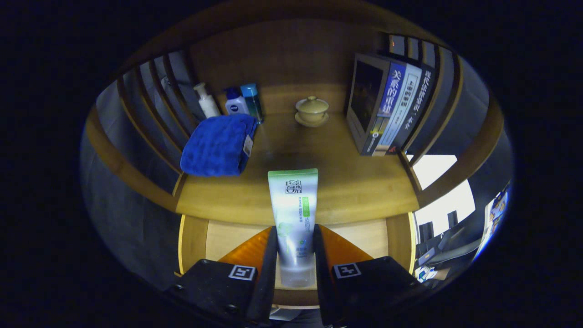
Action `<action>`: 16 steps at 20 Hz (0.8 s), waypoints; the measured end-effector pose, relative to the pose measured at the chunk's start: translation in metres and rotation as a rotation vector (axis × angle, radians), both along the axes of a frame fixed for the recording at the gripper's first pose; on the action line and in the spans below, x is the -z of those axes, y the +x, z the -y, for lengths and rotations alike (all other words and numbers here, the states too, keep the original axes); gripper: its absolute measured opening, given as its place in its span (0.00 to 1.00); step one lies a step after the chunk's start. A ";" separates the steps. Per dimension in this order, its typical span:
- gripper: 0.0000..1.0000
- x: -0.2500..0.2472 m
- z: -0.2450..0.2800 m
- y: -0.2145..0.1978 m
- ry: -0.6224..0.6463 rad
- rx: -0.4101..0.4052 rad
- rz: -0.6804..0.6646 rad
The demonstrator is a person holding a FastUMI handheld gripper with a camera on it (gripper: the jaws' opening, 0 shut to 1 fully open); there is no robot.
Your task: Pull open the drawer, take out the items inside it, and place them on the countertop above the cabinet.
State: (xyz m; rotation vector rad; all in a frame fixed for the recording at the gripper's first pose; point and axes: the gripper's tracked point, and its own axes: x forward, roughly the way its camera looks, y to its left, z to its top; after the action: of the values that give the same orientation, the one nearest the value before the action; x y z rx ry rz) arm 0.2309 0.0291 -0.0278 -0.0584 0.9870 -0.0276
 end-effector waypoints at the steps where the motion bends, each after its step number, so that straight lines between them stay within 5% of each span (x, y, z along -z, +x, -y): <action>1: 0.49 0.001 0.001 0.009 0.000 0.001 0.000; 16: 0.54 0.078 0.035 0.098 0.006 0.084 -0.028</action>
State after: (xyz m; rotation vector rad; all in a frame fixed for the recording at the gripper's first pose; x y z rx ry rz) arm 0.3292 -0.0056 -0.1057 -0.0116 1.0171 -0.1007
